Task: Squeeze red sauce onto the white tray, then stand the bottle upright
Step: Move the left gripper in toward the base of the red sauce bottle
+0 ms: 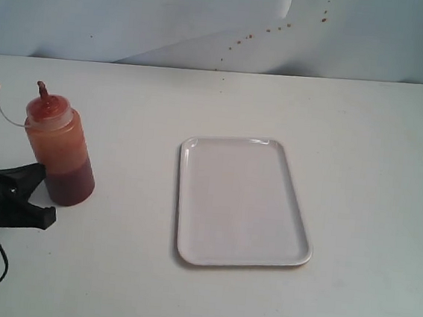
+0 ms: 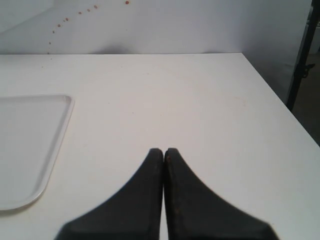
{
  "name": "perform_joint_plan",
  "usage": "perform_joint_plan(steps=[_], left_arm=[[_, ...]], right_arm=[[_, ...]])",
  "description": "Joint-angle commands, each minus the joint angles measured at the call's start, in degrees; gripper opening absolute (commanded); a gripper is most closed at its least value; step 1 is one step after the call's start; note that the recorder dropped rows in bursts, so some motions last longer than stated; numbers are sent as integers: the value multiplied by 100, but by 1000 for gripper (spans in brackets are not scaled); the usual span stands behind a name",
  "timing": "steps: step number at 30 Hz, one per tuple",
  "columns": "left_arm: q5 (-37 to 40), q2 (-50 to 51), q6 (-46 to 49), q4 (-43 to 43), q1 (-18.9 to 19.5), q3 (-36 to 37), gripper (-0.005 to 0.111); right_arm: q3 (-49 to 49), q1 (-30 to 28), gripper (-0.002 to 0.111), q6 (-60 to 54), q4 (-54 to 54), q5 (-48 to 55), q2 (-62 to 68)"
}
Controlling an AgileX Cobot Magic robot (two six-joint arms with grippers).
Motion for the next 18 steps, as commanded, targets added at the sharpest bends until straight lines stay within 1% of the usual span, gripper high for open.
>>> perform_joint_plan(steps=[1, 8, 18], left_arm=[[-107, 84, 89, -11, 10, -34, 0], [43, 84, 89, 178, 10, -34, 0], [70, 84, 89, 200, 10, -34, 1]], right_arm=[[15, -34, 0, 9, 32, -7, -32], [15, -34, 0, 9, 32, -7, -32], [15, -34, 0, 9, 32, -7, -32]])
